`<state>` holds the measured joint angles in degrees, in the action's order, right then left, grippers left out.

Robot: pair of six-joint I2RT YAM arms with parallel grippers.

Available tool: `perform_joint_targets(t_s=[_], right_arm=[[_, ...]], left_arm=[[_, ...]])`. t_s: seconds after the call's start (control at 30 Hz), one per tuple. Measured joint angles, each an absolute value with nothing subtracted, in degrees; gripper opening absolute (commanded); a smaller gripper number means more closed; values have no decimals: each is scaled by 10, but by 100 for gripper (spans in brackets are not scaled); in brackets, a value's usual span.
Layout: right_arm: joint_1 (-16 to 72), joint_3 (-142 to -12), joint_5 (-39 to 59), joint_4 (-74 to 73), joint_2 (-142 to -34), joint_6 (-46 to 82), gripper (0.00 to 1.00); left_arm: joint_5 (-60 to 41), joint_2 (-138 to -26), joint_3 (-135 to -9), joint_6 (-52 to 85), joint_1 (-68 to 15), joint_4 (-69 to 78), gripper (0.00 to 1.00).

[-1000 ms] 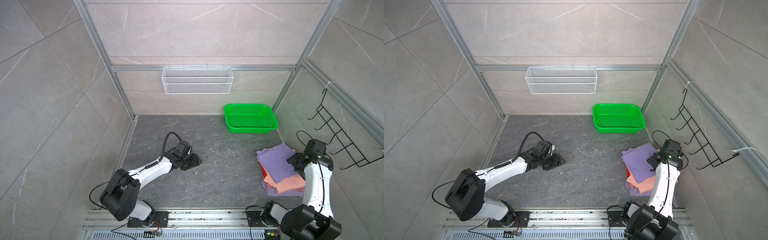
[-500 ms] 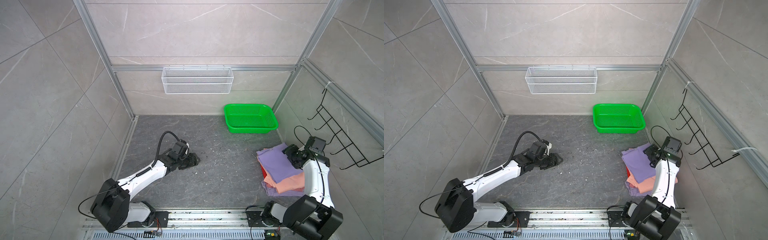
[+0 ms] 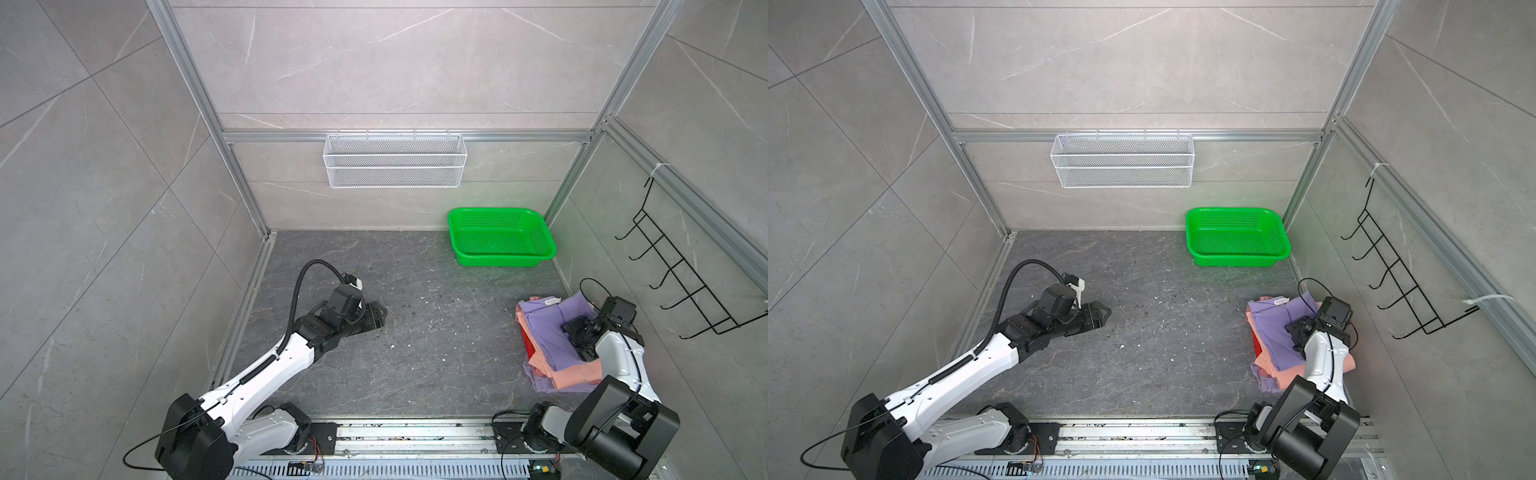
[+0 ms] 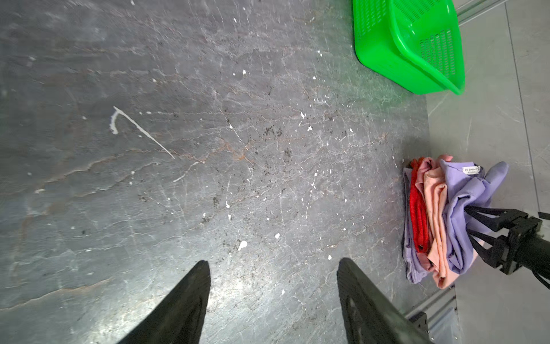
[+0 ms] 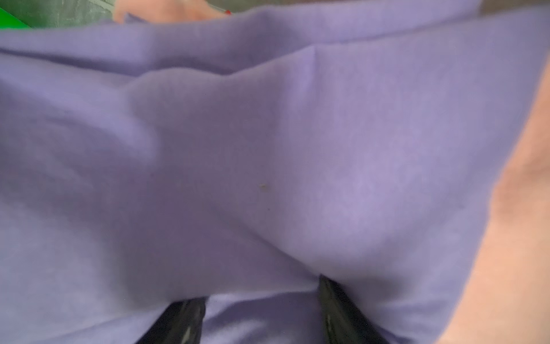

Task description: Fold and stack the t-shirts

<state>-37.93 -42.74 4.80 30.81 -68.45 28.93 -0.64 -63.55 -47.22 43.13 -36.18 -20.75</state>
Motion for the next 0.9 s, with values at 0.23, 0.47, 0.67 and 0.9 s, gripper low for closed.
perform_joint_targets(t_s=[0.23,0.47,0.67,0.9], right_arm=[[-386,-445,137,305,-611,288,82],[-366,-509,263,273,-579,288,85],[-227,-587,242,281,-577,247,100],[-21,-583,124,255,-595,192,100]], left_arm=[[50,-570,-473,382,-303,-236,83],[169,-527,-476,297,-196,-237,100],[249,-522,-397,217,-74,-108,100],[256,-624,-239,131,-14,106,100]])
